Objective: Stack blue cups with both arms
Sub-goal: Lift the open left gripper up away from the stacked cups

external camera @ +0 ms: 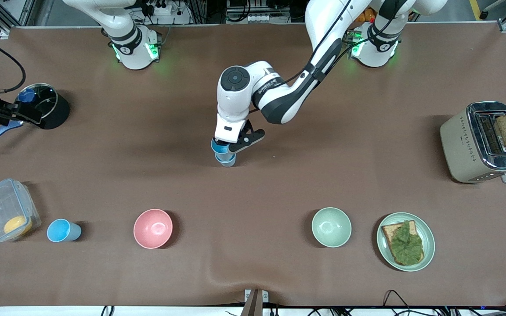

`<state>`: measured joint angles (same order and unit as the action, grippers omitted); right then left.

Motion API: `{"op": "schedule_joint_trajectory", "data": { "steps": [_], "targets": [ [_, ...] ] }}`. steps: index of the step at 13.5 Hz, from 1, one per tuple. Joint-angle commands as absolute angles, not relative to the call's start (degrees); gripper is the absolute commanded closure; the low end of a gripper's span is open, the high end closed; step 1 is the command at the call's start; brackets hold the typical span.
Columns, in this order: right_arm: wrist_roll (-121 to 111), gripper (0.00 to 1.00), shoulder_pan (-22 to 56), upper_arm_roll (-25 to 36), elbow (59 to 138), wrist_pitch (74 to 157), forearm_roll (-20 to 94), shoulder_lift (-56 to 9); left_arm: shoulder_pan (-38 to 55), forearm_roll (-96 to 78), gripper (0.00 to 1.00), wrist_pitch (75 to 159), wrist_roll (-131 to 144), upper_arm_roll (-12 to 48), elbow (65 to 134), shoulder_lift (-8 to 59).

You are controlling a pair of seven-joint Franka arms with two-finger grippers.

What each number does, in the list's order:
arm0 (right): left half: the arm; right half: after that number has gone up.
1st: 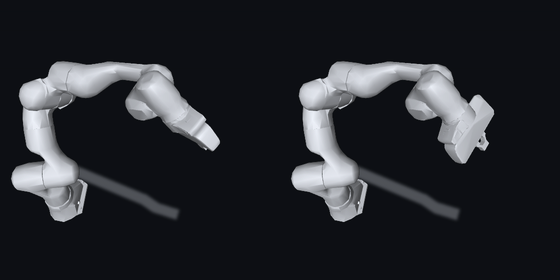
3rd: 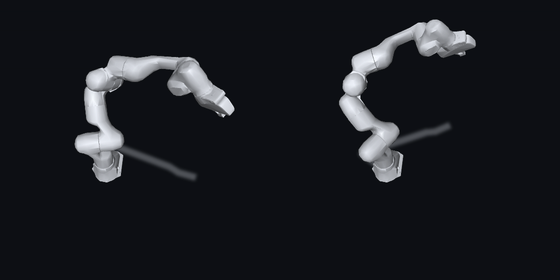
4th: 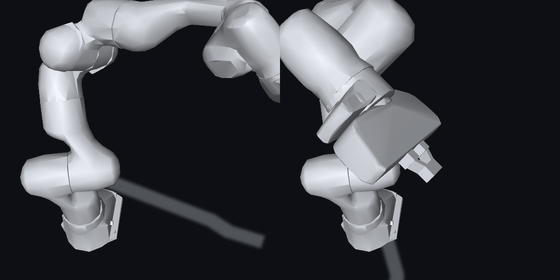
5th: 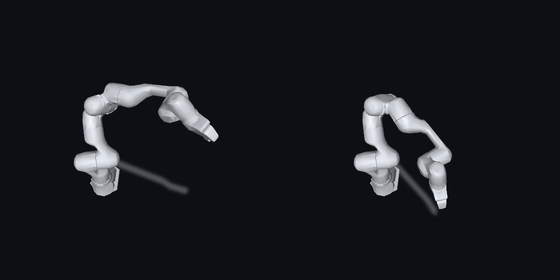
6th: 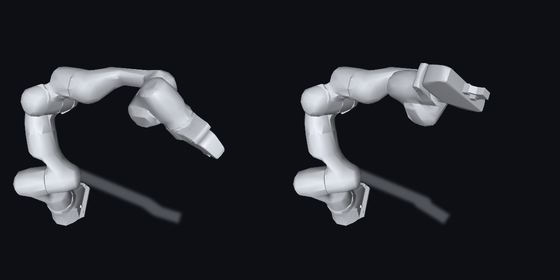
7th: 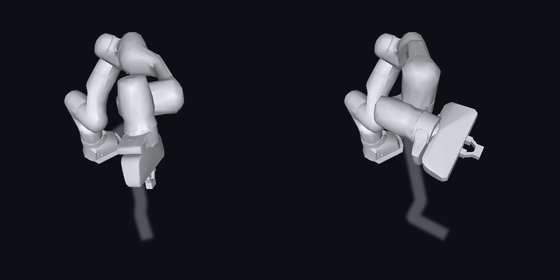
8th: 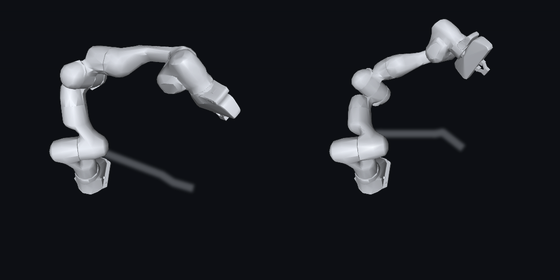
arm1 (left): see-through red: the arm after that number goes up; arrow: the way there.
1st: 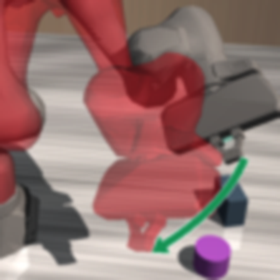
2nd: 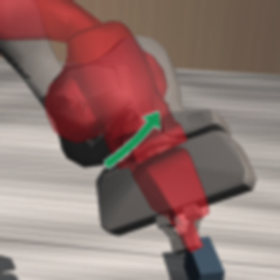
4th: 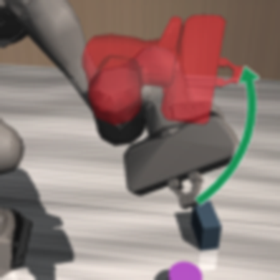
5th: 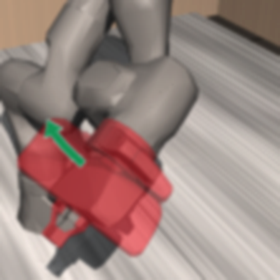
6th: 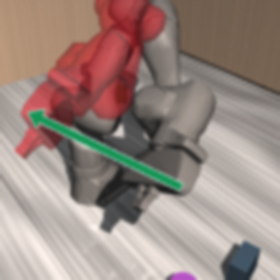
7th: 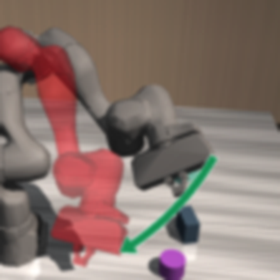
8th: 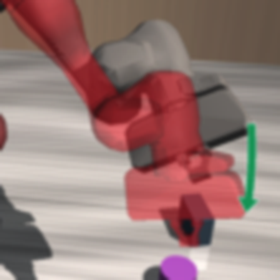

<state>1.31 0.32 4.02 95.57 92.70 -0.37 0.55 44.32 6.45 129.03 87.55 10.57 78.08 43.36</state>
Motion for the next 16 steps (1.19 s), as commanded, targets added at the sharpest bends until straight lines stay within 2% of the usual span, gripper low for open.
{"op": "schedule_joint_trajectory", "data": {
  "steps": [1, 5, 9, 16],
  "targets": [
    [1.2, 0.00, 0.2, 3.4, 95.4, 92.0, -1.6, 1.0, 44.8, 7.6, 0.01, 129.4, 89.4, 10.1, 76.6, 44.1],
    [1.1, 0.00, 0.3, 3.5, 95.4, 91.9, -1.5, 1.1, 43.1, 7.9, 0.00, 129.2, 88.9, 9.9, 76.7, 39.4],
    [0.9, 0.00, 0.2, 3.5, 95.4, 91.9, -1.5, 1.0, 33.6, 9.3, 0.00, 126.9, 81.8, 9.8, 81.1, 27.4],
    [0.9, 0.00, 0.3, 3.5, 95.4, 91.5, -1.5, 1.1, 18.1, 8.2, 0.00, 109.9, 53.7, 10.5, 83.1, 15.7]
  ]
}}
